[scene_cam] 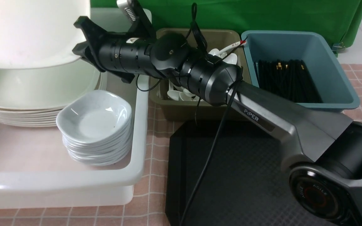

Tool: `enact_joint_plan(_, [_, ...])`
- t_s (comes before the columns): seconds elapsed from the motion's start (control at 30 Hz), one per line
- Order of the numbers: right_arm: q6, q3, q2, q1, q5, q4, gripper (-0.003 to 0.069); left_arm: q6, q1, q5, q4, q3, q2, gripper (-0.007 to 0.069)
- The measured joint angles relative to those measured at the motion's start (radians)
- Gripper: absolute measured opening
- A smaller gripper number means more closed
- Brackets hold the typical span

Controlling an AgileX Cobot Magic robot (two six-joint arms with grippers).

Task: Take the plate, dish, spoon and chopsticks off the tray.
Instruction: Use the right arm to put the plate into the large storage box on the left

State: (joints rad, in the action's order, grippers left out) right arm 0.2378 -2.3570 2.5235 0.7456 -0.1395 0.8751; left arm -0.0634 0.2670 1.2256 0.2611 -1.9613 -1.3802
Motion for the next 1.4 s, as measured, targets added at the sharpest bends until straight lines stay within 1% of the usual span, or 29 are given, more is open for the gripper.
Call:
enact_joint_plan(0.3, [0.061,0.000,0.042,0.002,-0.008,-0.009,0.0085,0.000,0.000,0.002,0.000,0.045,-0.002,0.0253])
enact_joint_plan(0.37, [0.066,0.000,0.043,0.005,-0.001,-0.011,0.0101,0.000,0.000,0.002,0.000,0.045,-0.002,0.0253])
enact_joint_plan(0.43, [0.067,0.000,0.043,0.007,0.011,-0.011,0.0137,0.000,0.000,0.002,0.000,0.046,-0.003,0.0253])
enact_joint_plan(0.57, [0.068,0.000,0.044,0.007,0.017,-0.014,0.0182,0.004,0.000,0.002,0.000,0.046,-0.003,0.0253])
enact_joint_plan(0.77, [0.072,0.000,0.046,0.008,0.022,-0.014,0.0192,0.005,0.000,0.002,0.000,0.046,-0.005,0.0253])
enact_joint_plan(0.87, [0.072,0.000,0.046,0.008,0.023,-0.026,0.0216,0.005,0.000,0.002,0.000,0.046,-0.007,0.0253])
enact_joint_plan(0.97, [0.072,0.000,0.046,0.008,0.023,-0.048,0.0279,0.005,0.000,0.002,0.000,0.046,-0.010,0.0253])
enact_joint_plan(1.0, [0.072,0.000,0.046,0.008,0.022,-0.060,0.0326,0.005,0.000,0.002,0.000,0.046,-0.011,0.0253])
enact_joint_plan(1.17, [0.064,0.000,0.046,0.008,0.020,-0.075,0.0391,0.006,0.000,0.002,0.000,0.046,-0.010,0.0253])
enact_joint_plan(1.23, [0.056,0.000,0.046,0.008,0.004,-0.076,0.0435,0.009,0.000,0.002,0.000,0.046,-0.010,0.0253])
enact_joint_plan(1.4, [-0.029,0.000,0.028,0.003,-0.039,-0.079,0.0545,0.009,0.000,0.002,0.000,0.046,-0.010,0.0253])
